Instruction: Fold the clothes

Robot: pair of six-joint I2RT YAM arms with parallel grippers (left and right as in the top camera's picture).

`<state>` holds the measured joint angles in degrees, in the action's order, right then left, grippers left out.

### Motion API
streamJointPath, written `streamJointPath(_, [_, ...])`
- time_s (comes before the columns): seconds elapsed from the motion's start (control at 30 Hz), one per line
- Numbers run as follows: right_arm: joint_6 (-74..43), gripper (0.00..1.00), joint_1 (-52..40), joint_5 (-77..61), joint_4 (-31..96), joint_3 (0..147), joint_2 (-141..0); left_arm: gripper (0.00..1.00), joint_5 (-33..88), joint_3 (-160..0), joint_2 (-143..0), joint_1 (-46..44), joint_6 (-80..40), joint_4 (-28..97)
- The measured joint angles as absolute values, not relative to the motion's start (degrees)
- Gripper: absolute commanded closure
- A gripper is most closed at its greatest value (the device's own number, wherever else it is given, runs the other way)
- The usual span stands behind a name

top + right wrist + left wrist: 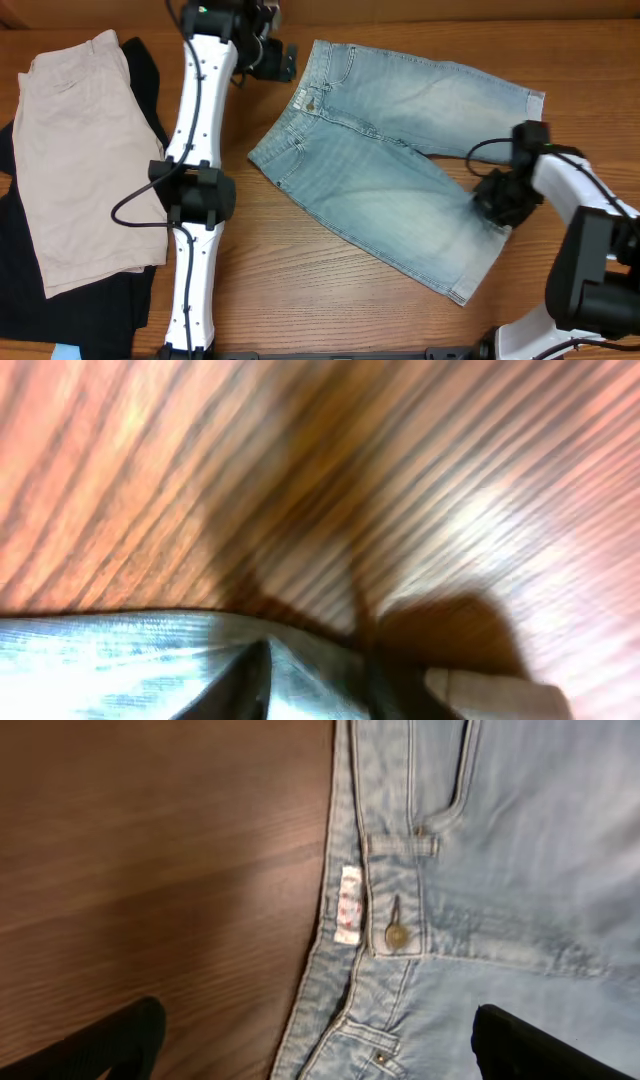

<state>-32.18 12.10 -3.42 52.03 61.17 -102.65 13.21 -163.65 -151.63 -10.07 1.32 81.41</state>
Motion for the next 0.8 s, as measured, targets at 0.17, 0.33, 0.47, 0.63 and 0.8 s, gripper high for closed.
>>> streamJointPath(0.17, [-26.81,0.00,13.56,-6.09,57.14,68.99,-100.84,0.00,13.02,-159.37,-151.63,-13.76,6.68,78.81])
streamJointPath(0.33, [-22.06,0.00,12.32,-9.82,59.83,75.42,-94.52,0.00,12.38,-156.20,-151.63,-19.27,12.99,73.71])
streamJointPath(0.47, [-20.56,0.00,9.89,-11.33,60.55,77.06,-89.69,0.00,8.73,-152.70,-151.63,-23.40,15.49,67.07])
streamJointPath(0.63, [-19.99,0.00,7.46,-11.57,61.19,77.08,-89.47,0.00,6.15,-148.20,-151.63,-26.59,17.37,61.84])
streamJointPath(0.8, [-20.91,0.00,6.15,-10.50,60.55,77.08,-89.52,0.00,4.86,-143.96,-151.63,-26.50,18.20,58.63])
